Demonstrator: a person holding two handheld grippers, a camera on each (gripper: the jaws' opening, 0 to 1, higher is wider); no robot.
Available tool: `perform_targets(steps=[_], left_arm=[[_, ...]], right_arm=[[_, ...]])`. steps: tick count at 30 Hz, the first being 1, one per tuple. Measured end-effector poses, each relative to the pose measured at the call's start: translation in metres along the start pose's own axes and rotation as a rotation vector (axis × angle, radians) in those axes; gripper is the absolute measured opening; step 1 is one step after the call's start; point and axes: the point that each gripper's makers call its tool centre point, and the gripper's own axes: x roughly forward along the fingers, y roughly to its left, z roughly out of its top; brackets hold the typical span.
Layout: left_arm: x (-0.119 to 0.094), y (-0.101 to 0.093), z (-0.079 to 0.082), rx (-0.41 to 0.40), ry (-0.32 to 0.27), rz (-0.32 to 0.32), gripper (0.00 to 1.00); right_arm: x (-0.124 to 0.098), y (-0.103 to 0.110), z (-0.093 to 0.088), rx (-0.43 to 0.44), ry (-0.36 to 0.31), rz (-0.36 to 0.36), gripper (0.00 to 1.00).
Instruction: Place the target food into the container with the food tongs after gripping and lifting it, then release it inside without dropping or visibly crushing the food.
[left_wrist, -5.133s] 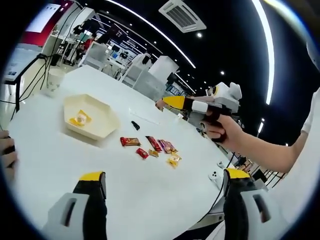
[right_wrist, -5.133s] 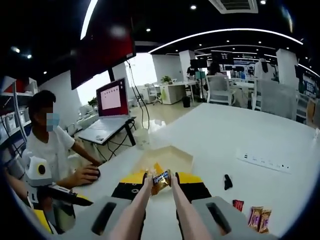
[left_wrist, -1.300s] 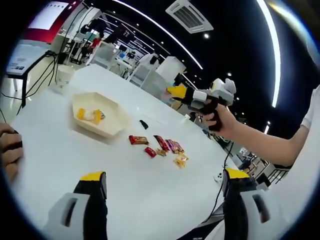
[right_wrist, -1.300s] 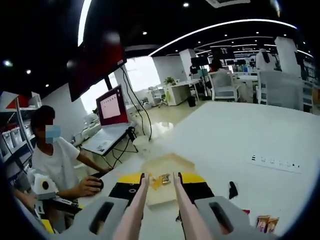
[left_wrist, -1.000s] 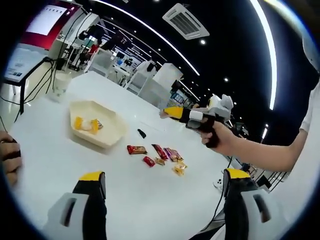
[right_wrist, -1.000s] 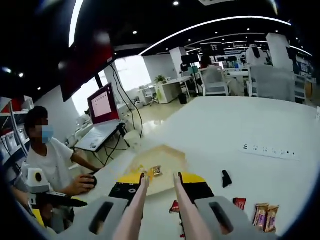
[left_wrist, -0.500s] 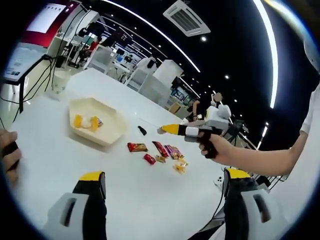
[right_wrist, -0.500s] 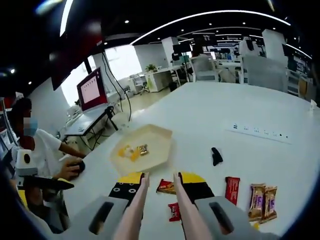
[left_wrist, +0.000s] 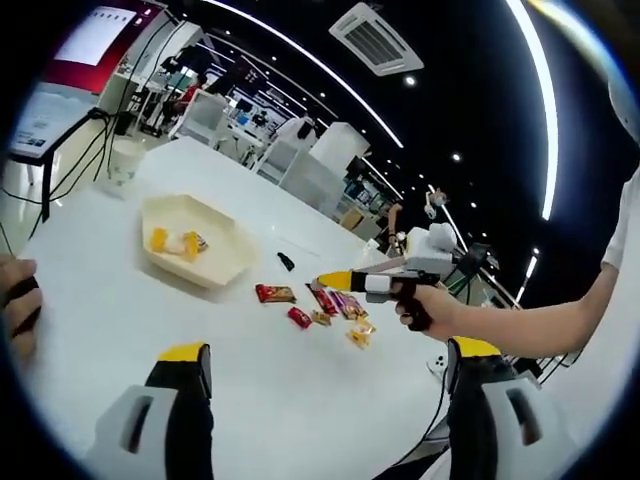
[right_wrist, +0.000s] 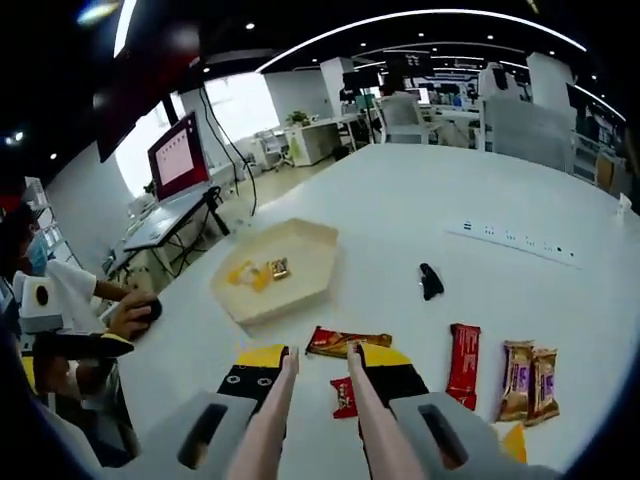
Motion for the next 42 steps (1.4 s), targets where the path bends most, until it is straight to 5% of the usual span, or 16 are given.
perform_targets(steps=[42], left_arm=[[-0.008,0.016,0.013,-0.038,-0.058,0.004,0.98]], right_arm=[[0.014,-0.005,-0.021,-0.070,0.112,-0.065,0.27]])
